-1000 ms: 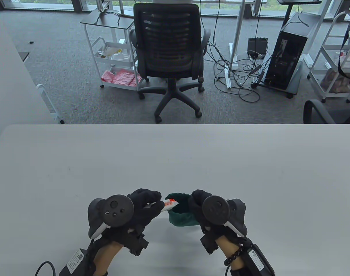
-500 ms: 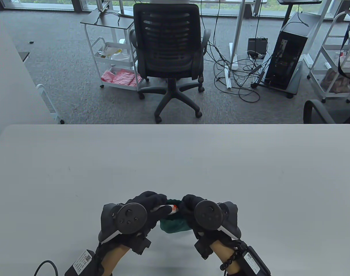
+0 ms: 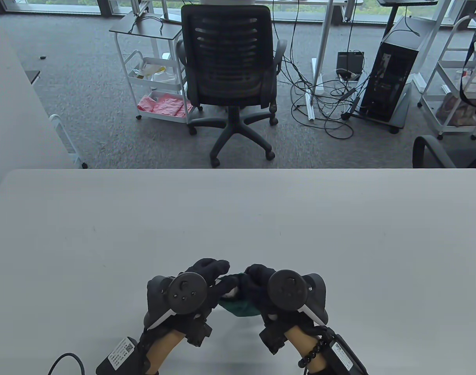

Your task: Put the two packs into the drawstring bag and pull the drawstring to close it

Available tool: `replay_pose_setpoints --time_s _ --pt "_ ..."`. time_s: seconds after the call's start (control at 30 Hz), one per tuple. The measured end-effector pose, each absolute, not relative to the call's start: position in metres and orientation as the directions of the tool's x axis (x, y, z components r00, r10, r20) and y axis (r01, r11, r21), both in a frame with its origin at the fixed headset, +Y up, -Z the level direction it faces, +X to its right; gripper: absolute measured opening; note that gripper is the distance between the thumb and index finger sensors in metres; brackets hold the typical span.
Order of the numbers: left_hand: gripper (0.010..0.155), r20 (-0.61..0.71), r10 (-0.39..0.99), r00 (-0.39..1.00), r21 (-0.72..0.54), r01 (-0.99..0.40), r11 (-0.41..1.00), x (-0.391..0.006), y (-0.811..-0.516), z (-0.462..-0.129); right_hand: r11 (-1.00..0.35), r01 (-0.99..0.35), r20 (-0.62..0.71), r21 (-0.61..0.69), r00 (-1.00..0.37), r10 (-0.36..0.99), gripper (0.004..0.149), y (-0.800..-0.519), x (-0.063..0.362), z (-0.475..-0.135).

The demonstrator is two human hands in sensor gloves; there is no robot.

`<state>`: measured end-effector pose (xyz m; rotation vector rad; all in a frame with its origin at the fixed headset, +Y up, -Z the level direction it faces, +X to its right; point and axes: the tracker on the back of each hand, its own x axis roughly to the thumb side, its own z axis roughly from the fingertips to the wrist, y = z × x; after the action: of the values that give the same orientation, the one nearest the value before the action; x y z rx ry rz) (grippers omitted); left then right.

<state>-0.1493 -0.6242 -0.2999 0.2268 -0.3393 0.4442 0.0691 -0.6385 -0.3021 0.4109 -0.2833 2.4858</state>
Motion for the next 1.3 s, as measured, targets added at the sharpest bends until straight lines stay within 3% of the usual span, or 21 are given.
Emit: replay_pose_setpoints --time_s 0.13,0.37,0.63,0.8,0.93,1.13,1.3 --pt "0.065 0.250 0.436 0.864 0.063 -0.464 0.884 -0.165 -0.634 -0.310 -0.779 -0.616 0.350 -0.117 -0.759 0.549 0.039 -0.638 0.075 -0.304" --pt "0.078 0.034 0.719 0.694 -0.349 -0.666 0.659 -0.178 -0.669 -0.328 -0.758 -0.644 0.352 -0.104 -0.737 0.578 0.039 -0.639 0.077 -0.304" --pt "0.060 0.041 0.744 0.666 -0.408 -0.669 0.621 -0.171 -0.677 -0.331 -0.751 -0.653 0.352 -0.098 -0.729 0.587 0.039 -0.640 0.078 -0.305" --pt "0.070 0.065 0.768 0.638 -0.508 -0.641 0.575 -0.170 -0.679 -0.331 -0.708 -0.702 0.335 -0.076 -0.687 0.645 0.039 -0.641 0.083 -0.308" --pt "0.066 0.106 0.793 0.599 -0.526 -0.643 0.556 -0.164 -0.682 -0.332 -0.677 -0.734 0.325 -0.058 -0.655 0.682 0.039 -0.642 0.083 -0.308" --pt "0.049 0.116 0.824 0.555 -0.401 -0.733 0.550 -0.167 -0.680 -0.333 -0.636 -0.772 0.304 -0.012 -0.608 0.733 0.039 -0.645 0.084 -0.310" --pt "0.045 0.153 0.839 0.522 -0.274 -0.793 0.544 -0.175 -0.671 -0.333 -0.719 -0.695 0.286 -0.013 -0.691 0.663 0.038 -0.645 0.084 -0.311"
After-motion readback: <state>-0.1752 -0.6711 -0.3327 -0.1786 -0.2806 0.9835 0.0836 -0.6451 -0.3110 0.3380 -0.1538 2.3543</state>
